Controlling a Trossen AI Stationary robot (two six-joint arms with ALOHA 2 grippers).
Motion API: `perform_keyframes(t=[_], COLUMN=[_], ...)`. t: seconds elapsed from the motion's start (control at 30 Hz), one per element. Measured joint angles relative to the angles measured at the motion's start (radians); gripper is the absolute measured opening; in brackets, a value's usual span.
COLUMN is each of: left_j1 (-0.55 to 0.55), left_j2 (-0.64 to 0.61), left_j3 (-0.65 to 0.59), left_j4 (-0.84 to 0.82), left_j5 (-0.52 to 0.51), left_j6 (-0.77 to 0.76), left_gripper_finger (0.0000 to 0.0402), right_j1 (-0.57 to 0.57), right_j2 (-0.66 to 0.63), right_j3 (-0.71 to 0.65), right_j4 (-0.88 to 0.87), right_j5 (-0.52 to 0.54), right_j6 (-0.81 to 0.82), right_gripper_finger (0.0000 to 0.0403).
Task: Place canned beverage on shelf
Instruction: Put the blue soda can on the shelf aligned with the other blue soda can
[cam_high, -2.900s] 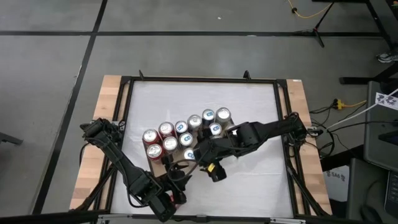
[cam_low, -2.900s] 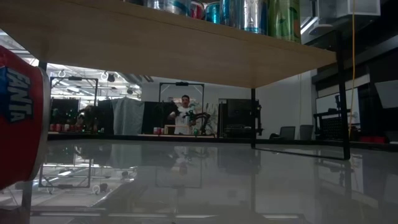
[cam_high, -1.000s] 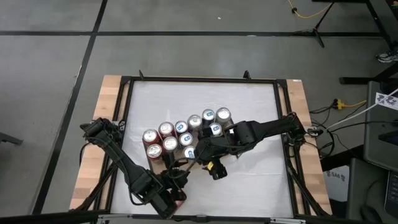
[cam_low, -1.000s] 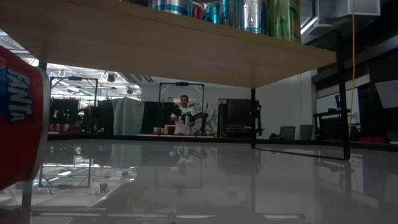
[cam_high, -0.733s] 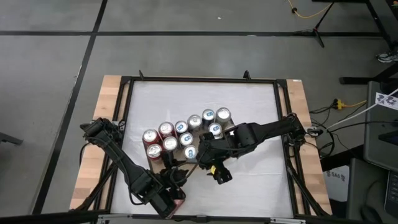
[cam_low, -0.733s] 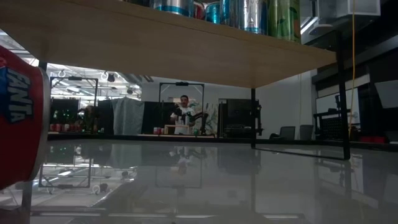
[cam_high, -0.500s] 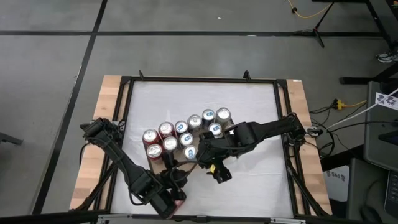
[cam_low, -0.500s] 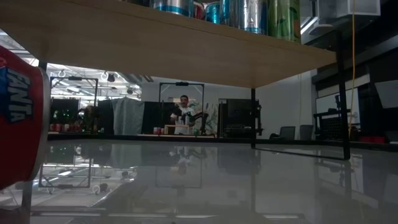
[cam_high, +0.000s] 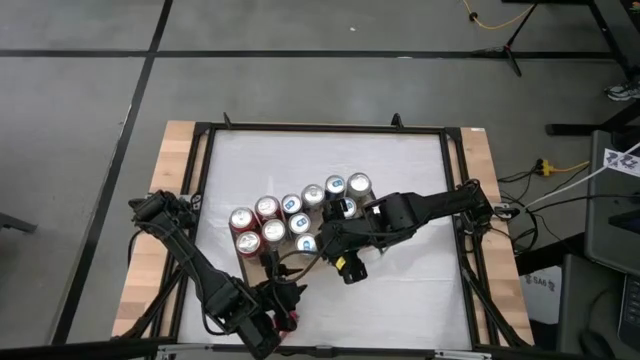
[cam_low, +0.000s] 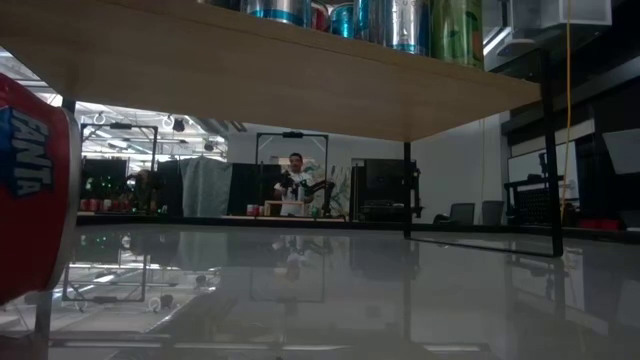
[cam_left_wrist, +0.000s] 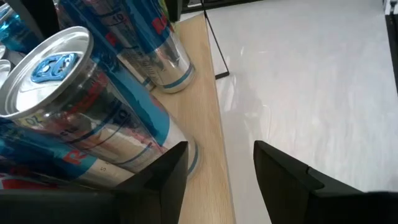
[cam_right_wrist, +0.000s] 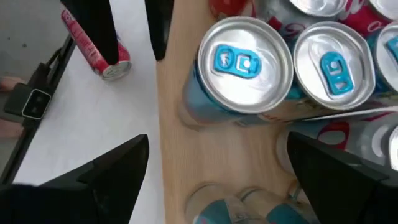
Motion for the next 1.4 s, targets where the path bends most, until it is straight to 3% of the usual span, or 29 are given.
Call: perform_keyframes(t=[0.5, 0.7, 1.0, 1.17, 1.4], left_j1=[0.024, 0.015, 0.002, -0.008, -0.037], left_j2=[0.000, 0.000, 0.000, 0.000, 0.000], left_j3=[0.000, 0.000, 0.000, 0.000, 0.000], left_j4=[-0.018, -0.091, -0.178, -0.175, -0.147], left_j5=[-0.003, -0.001, -0.001, -0.002, -0.001], left_j6=[0.007, 0.008, 0.004, 0.003, 0.000], left_gripper_finger=[0.0173, 0.0173, 0.0173, 0.0173, 0.0173], right_j1=[0.001, 0.000, 0.001, 0.001, 0.000], right_j2=[0.000, 0.000, 0.000, 0.000, 0.000], right_j3=[0.000, 0.000, 0.000, 0.000, 0.000], right_j4=[0.068, 0.065, 0.052, 0.021, 0.014], right_j5=[-0.037, -0.151, -0.217, -0.203, -0.077], right_j6=[-0.001, 0.000, 0.004, 0.003, 0.003], right_gripper_finger=[0.0372, 0.0372, 0.0372, 0.0372, 0.0372])
